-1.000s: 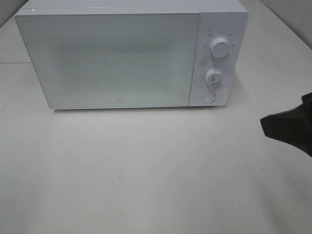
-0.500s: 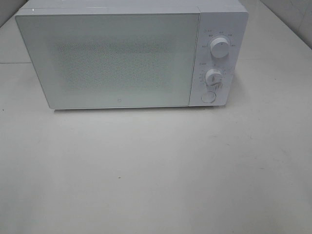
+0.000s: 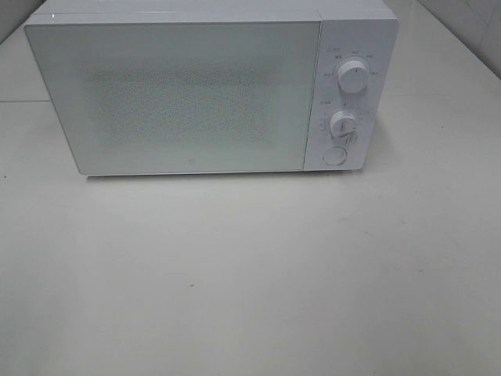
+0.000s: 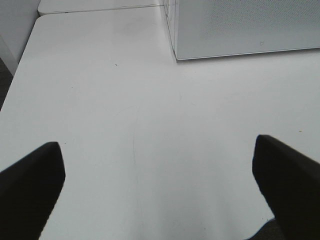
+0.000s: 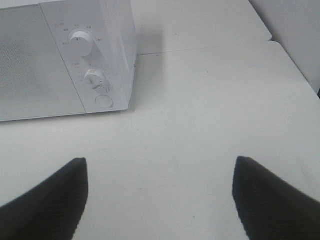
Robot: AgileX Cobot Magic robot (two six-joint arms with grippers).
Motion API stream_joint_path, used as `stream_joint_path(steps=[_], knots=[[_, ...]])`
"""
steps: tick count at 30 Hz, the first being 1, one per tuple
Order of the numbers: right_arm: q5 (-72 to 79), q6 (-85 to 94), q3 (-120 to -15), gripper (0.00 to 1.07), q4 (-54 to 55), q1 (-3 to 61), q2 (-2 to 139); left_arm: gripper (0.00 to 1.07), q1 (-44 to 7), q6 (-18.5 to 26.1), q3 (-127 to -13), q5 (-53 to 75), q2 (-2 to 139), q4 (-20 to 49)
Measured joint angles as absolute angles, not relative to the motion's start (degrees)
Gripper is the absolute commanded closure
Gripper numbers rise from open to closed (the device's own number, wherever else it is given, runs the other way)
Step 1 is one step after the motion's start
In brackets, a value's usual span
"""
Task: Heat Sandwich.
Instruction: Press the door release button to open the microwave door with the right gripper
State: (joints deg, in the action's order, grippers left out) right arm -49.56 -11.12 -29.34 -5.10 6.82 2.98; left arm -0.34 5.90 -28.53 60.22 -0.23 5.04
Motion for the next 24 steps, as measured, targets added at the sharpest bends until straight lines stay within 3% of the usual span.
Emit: stream_joint_path(steps=[7,24], knots=[[-56.3,-11.3,-29.9,0.31,-3.9,2.6,-0.2,0.09,-0.3,5.9,-28.5,60.2,-0.2,5.0],[-58.9,-11.3,-29.2,0.31,-3.8,2.6,-0.2,0.09,-0.3,5.9,-28.5,60.2,-0.2,5.0]])
